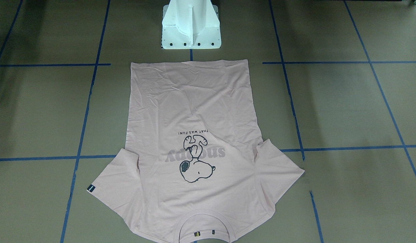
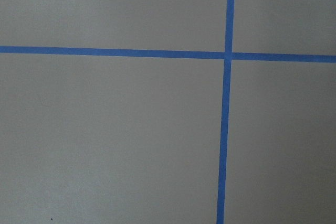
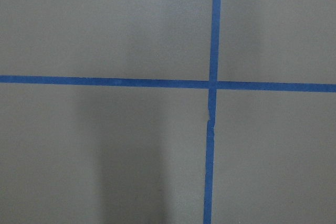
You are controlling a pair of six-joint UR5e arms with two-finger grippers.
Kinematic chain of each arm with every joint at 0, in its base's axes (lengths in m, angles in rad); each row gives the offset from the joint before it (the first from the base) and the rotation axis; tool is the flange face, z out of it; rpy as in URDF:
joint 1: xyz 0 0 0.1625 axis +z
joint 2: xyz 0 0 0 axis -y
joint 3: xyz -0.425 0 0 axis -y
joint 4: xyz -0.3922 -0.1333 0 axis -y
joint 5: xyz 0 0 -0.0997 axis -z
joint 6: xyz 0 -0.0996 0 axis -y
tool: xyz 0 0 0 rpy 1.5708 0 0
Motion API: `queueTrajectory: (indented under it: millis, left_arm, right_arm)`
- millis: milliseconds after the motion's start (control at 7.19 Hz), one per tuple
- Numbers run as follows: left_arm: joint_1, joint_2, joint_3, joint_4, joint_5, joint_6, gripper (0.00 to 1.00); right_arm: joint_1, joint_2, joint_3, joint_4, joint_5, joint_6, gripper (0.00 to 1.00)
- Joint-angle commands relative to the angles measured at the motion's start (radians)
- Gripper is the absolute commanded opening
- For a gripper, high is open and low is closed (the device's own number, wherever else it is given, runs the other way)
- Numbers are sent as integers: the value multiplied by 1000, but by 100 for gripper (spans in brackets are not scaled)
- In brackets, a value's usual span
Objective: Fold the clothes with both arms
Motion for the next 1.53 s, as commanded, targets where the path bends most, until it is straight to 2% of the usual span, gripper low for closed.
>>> queueTrajectory:
  millis: [0,139,278,556,695,834,973,1112,1251,1390]
  left_arm:
    - [0,-6,-7,-2,0,0,100]
    - [3,-11,-46,-3,3,0,100]
    - [8,-64,-74,-2,11,0,100]
    - [12,-177,-113,-9,-33,1,100]
    - [26,-184,-105,-90,-98,3,100]
    - [102,-183,-84,-282,-119,-2,100]
    - [126,-180,-67,-337,-120,-68,100]
    - [135,-195,-67,-338,-118,-119,100]
    - [161,-243,-1,-344,-111,-147,100]
    - [205,-267,26,-348,-101,-182,100]
  right_arm:
    - [0,9,9,0,9,5,100]
    - [-2,26,30,0,11,11,100]
    - [-35,79,27,3,9,8,100]
    - [-133,228,-41,35,1,18,100]
    - [-173,318,-78,87,-53,18,100]
    - [-193,401,-148,135,-87,53,100]
    - [-245,431,-202,237,-89,95,100]
    - [-334,458,-254,391,-142,258,100]
    - [-389,480,-305,516,-175,438,100]
    - [-444,504,-316,547,-198,530,100]
